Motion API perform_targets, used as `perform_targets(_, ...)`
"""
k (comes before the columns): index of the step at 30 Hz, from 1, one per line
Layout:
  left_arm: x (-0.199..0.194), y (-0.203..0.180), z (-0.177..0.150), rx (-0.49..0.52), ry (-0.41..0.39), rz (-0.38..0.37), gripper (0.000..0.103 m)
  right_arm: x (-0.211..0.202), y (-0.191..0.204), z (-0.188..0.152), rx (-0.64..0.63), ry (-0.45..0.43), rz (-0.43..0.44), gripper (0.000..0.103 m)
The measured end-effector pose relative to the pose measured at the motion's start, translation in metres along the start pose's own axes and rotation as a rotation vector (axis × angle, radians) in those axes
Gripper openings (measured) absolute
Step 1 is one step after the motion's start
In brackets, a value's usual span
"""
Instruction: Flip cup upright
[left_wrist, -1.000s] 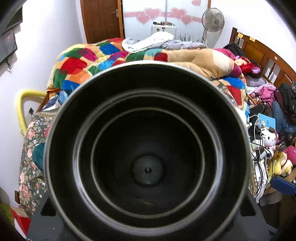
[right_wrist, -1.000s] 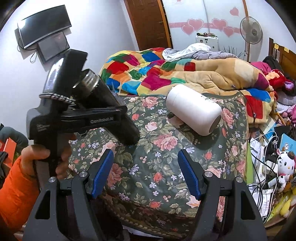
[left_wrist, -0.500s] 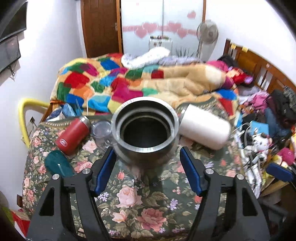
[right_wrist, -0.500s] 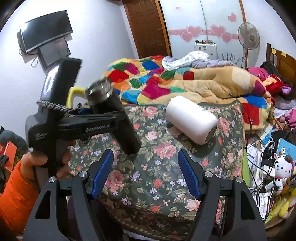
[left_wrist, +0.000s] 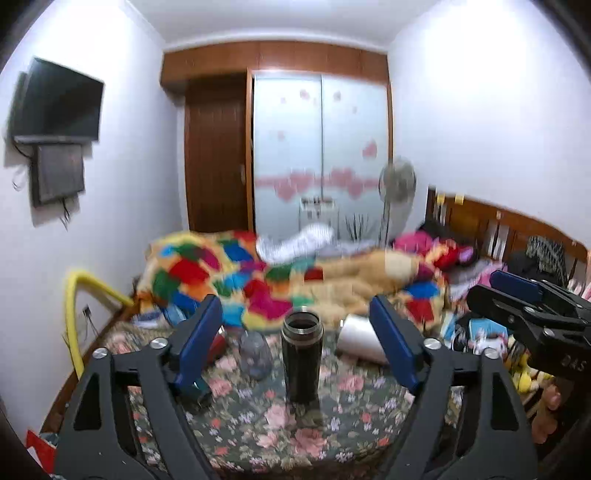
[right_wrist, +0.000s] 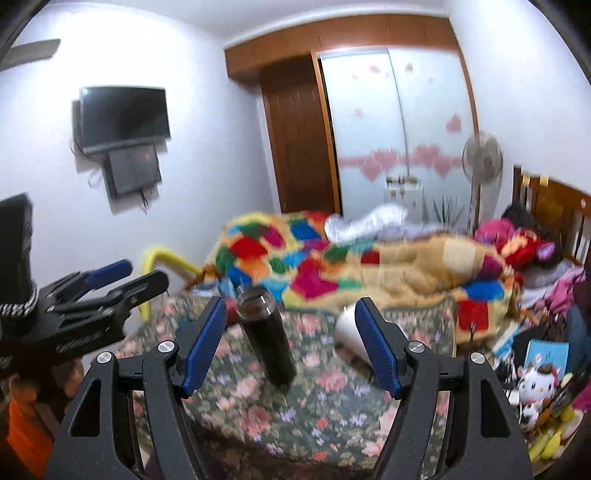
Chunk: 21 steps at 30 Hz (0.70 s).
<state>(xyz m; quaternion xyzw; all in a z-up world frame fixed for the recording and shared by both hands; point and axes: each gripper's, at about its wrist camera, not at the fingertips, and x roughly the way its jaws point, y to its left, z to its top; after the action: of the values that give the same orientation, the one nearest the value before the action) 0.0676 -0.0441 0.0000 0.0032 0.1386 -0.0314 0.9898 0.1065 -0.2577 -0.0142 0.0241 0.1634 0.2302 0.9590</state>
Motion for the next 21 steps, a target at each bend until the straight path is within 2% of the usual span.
perform_targets(5,-0.05,0.001,0.003,-0.023,-0.137,0.037,0.096,-0.038,0.025,0.006,-0.037,-0.13,-0.015,0.074)
perform_targets(10,-0.069,0.0,-0.004,-0.038,-0.174,0.071,0.098,-0.057,0.04,0.005,-0.057,-0.216,-0.062,0.087)
perform_targets(14,-0.076,-0.001,-0.01,-0.045,-0.187,0.094,0.103,-0.062,0.04,0.002,-0.042,-0.243,-0.086,0.103)
perform_targets(17,-0.079,-0.004,-0.012,-0.036,-0.194,0.107,0.103,-0.059,0.041,0.001,-0.055,-0.241,-0.114,0.103)
perform_targets(21,-0.081,-0.007,-0.014,-0.032,-0.199,0.104,0.103,-0.064,0.04,-0.001,-0.056,-0.229,-0.107,0.103)
